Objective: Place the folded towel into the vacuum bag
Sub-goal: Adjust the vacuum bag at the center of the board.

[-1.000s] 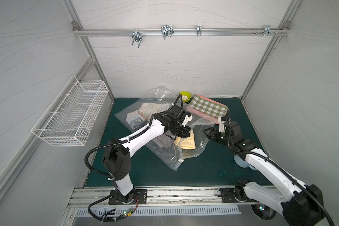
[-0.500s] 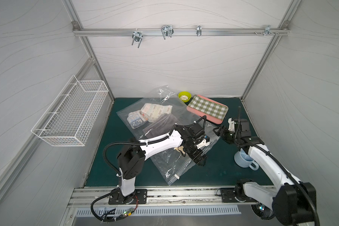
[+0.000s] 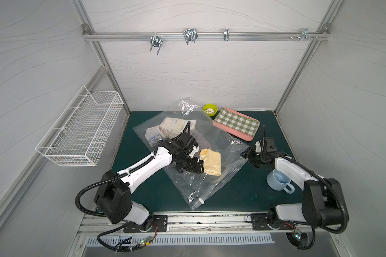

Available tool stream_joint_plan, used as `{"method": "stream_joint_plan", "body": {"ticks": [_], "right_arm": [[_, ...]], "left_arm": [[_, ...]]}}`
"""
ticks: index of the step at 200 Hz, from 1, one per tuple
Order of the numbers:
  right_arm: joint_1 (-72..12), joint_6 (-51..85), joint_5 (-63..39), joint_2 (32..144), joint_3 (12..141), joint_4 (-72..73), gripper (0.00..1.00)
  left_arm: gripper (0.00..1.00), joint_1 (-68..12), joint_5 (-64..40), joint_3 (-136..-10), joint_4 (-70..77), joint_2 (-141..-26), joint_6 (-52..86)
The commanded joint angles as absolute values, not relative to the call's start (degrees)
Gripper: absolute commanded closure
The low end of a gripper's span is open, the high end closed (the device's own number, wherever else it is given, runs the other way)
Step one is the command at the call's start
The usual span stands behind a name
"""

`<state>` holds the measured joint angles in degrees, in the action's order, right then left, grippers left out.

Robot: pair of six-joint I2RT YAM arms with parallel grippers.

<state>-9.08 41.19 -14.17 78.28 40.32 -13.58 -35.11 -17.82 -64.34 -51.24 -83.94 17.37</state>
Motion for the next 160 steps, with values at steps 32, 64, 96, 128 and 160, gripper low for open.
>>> {"method": "stream_joint_plan", "body": {"ticks": [32, 64, 96, 128, 160], "right_arm": [[-8.94, 47.21, -17.05, 87.18, 41.89, 0.27, 1.0], [-9.74, 44.41, -17.62, 93.16, 51.04, -1.41, 1.0], [-9.09, 40.19, -15.49, 96.37, 60.31, -5.78, 1.0], [-8.07, 40.77, -14.05, 96.84, 62.98, -6.19, 0.99], [-10.11, 42.37, -14.39, 91.33, 58.58, -9.76, 0.42]], "left_arm": [[0.1, -31.3, -12.44, -60.87, -53.43, -89.03, 22.27], [0.16, -31.32, -8.56, -68.64, -49.26, -100.76, 24.07], [0.15, -31.0, 0.23, -84.82, -51.0, -114.33, 24.88], [0.14, -28.83, 7.04, -102.33, -53.37, -125.89, 23.89], [0.14, -28.86, 0.17, -101.91, -52.53, -122.05, 24.4]]}}
